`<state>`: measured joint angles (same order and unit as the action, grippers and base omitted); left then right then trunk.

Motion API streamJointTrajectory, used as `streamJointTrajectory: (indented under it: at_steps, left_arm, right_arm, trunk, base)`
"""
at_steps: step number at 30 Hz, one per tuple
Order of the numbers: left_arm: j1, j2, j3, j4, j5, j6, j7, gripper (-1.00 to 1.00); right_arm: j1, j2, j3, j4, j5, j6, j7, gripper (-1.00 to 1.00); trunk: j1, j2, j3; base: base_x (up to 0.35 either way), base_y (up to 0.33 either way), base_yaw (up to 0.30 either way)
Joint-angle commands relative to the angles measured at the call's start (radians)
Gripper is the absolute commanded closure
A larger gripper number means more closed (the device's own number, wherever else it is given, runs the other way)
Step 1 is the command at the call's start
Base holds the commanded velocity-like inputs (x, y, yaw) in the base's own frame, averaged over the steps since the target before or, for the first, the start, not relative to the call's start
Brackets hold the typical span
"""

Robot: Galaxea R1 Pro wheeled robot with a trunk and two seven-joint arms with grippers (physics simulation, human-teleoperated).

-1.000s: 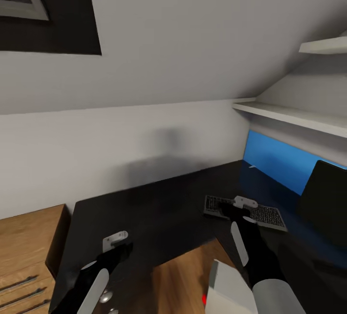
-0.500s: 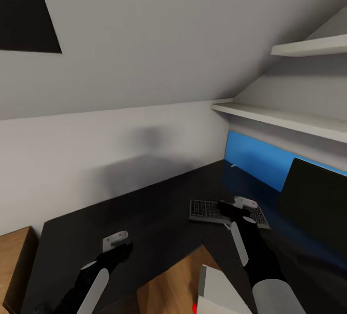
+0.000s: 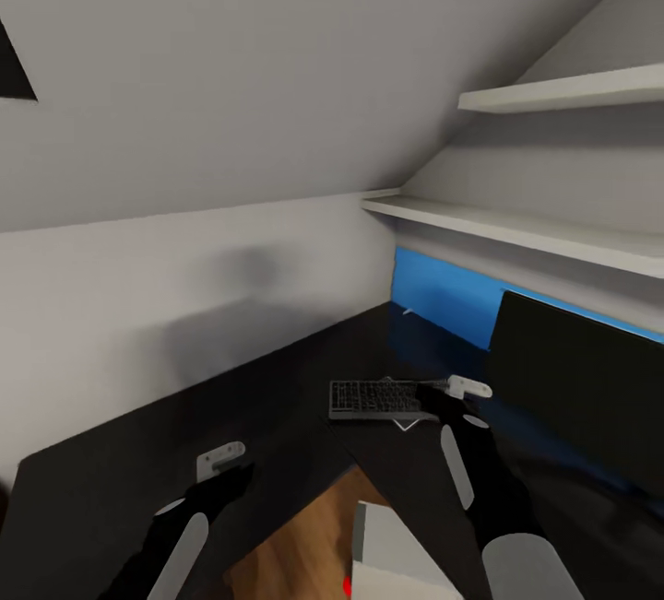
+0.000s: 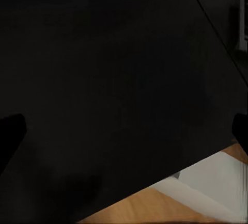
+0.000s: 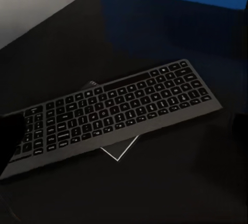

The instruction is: In the bedroom, organize the workspace by keeping the computer under the desk, ensuring the monitor is on the desk, placing the keyboard on the desk next to the monitor, placing the mouse on the desk next to the keyboard, moving the folder from the swivel chair onto the desk next to the mouse, stacking the notebook on top of the folder with the pen on top of the notebook, and positioning the swivel chair next to the desk.

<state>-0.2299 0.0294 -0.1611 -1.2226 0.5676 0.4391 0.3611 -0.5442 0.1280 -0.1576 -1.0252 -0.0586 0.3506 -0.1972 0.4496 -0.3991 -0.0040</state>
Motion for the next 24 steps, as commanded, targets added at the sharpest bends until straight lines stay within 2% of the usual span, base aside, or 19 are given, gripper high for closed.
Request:
streamJointTrajectory:
  at_steps: [1,12,18,24]
  left_arm:
    - [0.0,0.001,-0.003,-0.002,0.011,0.001,0.01,-1.0]
    - [0.0,0.001,-0.003,-0.002,0.011,0.001,0.01,-1.0]
    - [0.0,0.001,-0.003,-0.002,0.01,0.001,0.01,-1.0]
    - [0.0,0.001,-0.003,-0.002,0.008,0.0,0.011,-1.0]
  right_arm:
    - [0.0,0.001,-0.001,0.0,-0.006,0.003,-0.004,-1.0]
    - [-0.001,0.001,0.0,0.005,-0.006,0.002,-0.003,-1.0]
    - [-0.001,0.002,0.02,0.005,-0.006,0.002,-0.002,-1.0]
    - [0.0,0.001,0.02,0.006,-0.006,0.002,0.0,-1.0]
  trunk:
    - [0.0,-0.001,0.0]
    - [0.0,-0.001,-0.001]
    - [0.0,-0.001,-0.001]
    - [0.0,-0.001,-0.001]
  base:
    - [0.0,0.0,-0.293]
    - [0.0,0.0,-0.284]
    - [0.0,0.0,-0.048]
    - [0.057,-0.04,-0.001]
